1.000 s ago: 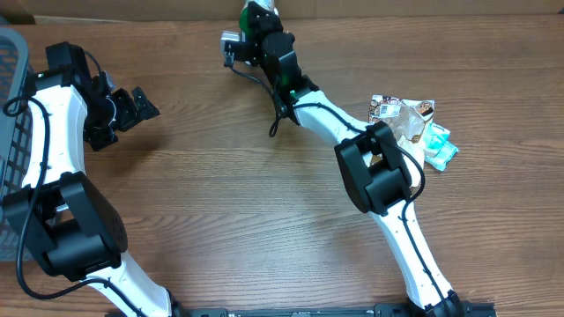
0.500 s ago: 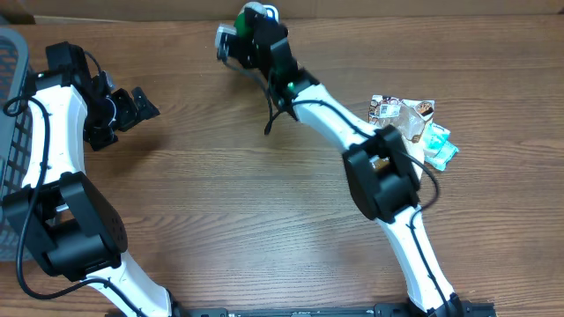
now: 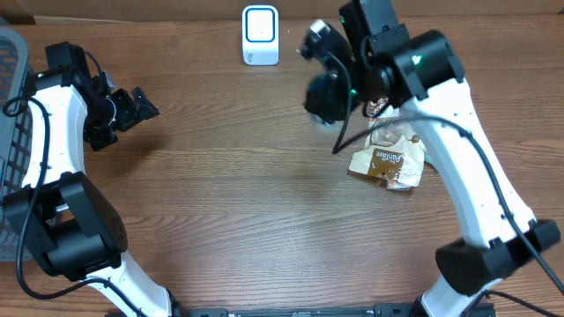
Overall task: Scan the item barcode
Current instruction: 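Carry the jar right and lower it beside the snack bag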
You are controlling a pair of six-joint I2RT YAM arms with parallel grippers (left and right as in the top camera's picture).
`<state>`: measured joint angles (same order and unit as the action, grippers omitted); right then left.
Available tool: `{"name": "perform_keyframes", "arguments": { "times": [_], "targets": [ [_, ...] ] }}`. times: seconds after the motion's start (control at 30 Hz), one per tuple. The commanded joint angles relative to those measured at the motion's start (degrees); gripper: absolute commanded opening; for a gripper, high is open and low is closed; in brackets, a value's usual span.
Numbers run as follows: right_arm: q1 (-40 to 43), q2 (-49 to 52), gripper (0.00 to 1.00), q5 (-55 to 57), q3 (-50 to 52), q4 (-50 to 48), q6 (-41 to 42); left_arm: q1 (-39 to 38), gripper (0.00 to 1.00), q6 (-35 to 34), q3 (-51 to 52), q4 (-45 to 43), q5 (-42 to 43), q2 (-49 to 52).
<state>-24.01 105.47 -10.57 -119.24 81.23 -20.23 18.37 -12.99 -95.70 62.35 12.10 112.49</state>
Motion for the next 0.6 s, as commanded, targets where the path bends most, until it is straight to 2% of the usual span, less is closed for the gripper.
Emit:
{"name": "perform_keyframes", "arguments": {
  "times": [0.0, 0.13, 0.37, 0.47, 0.57],
  "targets": [
    [4.15, 1.73, 0.65, -4.57, 5.4, 1.88, 1.99, 0.02, 0.99, 0.79, -1.05, -0.04, -0.52, -1.22],
    [7.8, 1.73, 0.65, -4.59, 13.62, -3.06, 2.08, 0.0, 1.0, 0.79, -1.05, -0.04, -0.5, -1.22],
    [12.85, 1.86, 0.65, -4.5, 33.64, -29.31, 4.52, -0.02, 0.99, 0.79, -1.05, -0.04, -0.52, -1.22],
    [14.84, 1.9, 0.65, -2.27, 38.14, -36.17, 8.13, -0.02, 1.0, 0.79, -1.05, -0.04, -0.5, -1.22],
    [16.41, 1.92, 0.65, -1.53, 39.17, -37.18, 10.34, -0.02, 1.0, 0.79, -1.05, -0.04, -0.5, -1.22]
  ]
}}
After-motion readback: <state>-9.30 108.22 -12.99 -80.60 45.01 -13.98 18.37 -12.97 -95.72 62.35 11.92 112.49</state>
